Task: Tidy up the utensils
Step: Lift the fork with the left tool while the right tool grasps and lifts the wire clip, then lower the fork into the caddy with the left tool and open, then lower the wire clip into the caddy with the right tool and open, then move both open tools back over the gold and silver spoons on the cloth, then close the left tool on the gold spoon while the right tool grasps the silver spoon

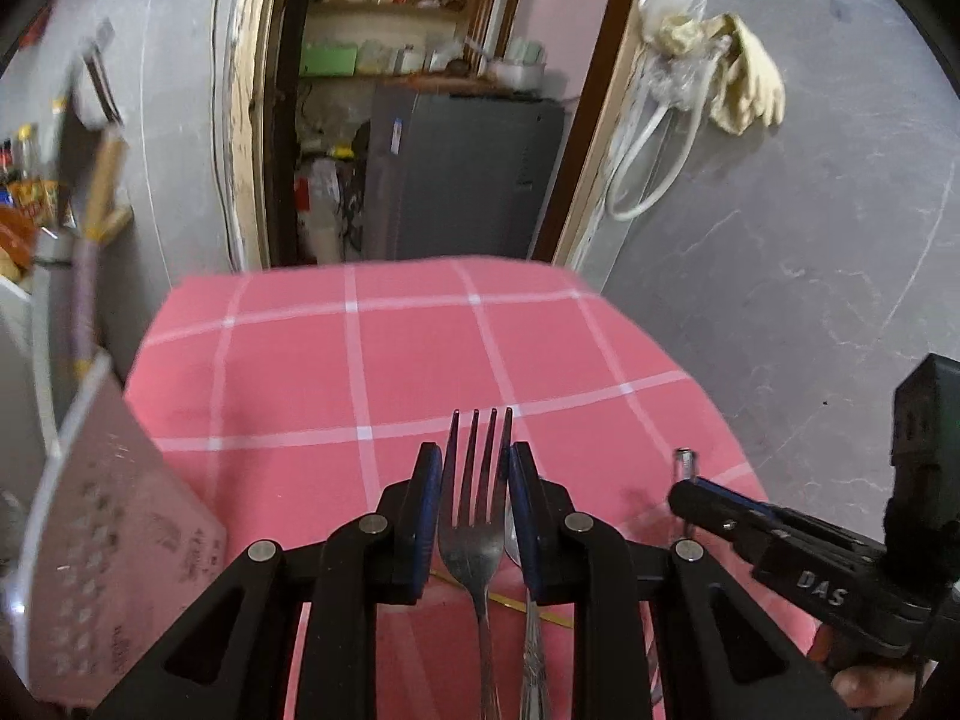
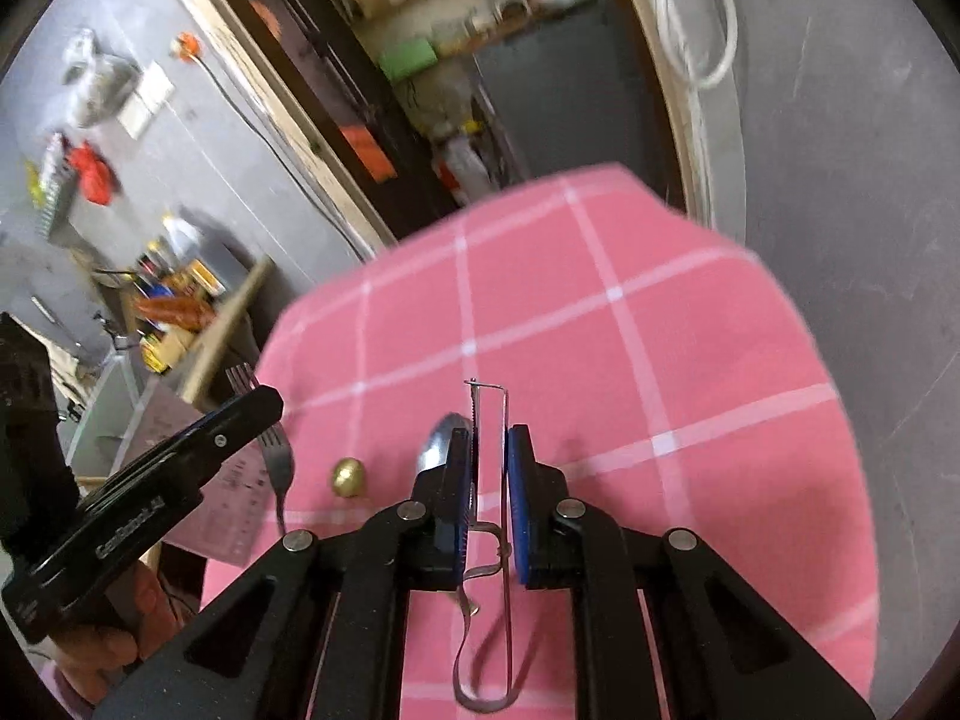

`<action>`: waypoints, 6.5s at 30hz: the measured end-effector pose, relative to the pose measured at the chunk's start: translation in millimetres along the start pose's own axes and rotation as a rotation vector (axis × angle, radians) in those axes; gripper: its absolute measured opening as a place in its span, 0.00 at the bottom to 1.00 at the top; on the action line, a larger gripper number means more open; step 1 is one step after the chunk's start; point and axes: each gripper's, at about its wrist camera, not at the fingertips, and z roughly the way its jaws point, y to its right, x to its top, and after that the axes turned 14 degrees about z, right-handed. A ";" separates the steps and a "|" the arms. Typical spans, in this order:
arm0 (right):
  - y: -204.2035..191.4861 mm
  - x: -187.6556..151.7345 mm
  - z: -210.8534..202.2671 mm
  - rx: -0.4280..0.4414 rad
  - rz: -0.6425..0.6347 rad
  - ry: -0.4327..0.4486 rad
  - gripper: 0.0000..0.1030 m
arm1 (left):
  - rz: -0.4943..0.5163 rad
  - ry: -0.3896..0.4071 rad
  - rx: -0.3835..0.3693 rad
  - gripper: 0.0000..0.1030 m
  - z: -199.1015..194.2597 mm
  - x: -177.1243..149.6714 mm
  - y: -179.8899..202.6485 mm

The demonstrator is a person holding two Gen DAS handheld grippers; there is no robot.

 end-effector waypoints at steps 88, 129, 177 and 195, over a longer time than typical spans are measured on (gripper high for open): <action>-222.0 -29.3 25.8 0.567 -0.336 0.260 0.11 | -0.001 0.058 0.301 0.07 -168.6 37.2 -140.0; -121.7 -40.7 -215.4 0.135 -0.351 0.561 0.99 | 0.046 0.333 0.246 0.99 -239.8 -39.3 -29.4; 32.4 33.8 -3.3 0.209 -0.274 0.034 0.78 | -0.263 0.122 0.212 0.88 -14.0 -78.1 3.7; 0.2 30.0 117.5 0.250 -0.346 -0.316 0.32 | -0.382 -0.031 0.081 0.44 59.7 -72.1 -21.4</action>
